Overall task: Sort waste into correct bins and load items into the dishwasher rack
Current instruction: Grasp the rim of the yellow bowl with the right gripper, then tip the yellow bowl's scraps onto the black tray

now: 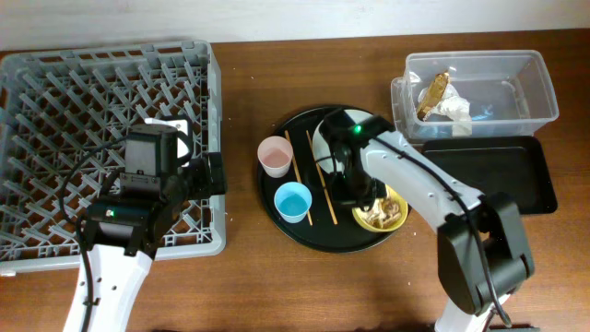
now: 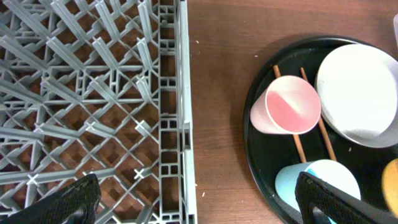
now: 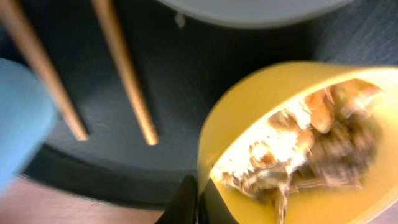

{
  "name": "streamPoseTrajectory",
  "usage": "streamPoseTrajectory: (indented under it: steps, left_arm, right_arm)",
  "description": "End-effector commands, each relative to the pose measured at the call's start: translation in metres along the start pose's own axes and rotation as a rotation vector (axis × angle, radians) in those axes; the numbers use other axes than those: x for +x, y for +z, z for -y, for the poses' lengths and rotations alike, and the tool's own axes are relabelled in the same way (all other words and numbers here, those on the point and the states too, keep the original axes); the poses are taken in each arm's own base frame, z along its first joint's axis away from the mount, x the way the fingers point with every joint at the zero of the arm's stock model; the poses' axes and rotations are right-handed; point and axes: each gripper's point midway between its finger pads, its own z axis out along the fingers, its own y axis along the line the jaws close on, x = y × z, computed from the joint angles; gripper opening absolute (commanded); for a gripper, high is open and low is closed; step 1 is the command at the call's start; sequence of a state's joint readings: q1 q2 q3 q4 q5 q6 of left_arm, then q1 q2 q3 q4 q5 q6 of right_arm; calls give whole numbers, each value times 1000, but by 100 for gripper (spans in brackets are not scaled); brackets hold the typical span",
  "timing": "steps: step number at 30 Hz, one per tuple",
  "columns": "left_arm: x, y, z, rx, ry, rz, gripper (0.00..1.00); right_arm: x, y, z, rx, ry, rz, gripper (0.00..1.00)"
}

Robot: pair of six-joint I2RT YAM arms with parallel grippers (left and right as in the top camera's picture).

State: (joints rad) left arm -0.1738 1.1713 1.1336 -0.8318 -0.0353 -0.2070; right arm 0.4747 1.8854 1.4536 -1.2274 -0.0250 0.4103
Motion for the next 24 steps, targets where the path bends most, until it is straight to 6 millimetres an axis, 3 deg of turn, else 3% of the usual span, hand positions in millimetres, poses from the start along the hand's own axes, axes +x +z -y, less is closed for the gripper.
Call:
streamPoseTrajectory:
  steps: [1, 4, 7, 12, 16, 20, 21, 24]
  left_arm:
    - [-7, -6, -1, -8, -9, 26, 100]
    - [-7, -6, -1, -8, -9, 26, 100]
    - [-7, -6, -1, -8, -9, 26, 100]
    - [-7, -6, -1, -8, -9, 26, 100]
    - [-7, -6, -1, -8, -9, 26, 100]
    - [-7, -6, -1, -8, -9, 26, 100]
    - [-7, -6, -1, -8, -9, 26, 100]
    - [-7, -6, -1, -8, -9, 26, 99]
  right_arm:
    - [-23, -69, 0, -25, -92, 130, 4]
    - [-22, -131, 25, -41, -84, 191, 4]
    - [-14, -152, 67, -45, 15, 212, 4]
    - [-12, -166, 122, -203, 41, 244, 4]
    - [-18, -174, 136, -473, -54, 341, 4]
    - [-18, -183, 164, -671, -81, 490, 4]
    - [-17, -183, 168, -696, -78, 511, 4]
    - [-24, -163, 209, -813, 55, 629, 4]
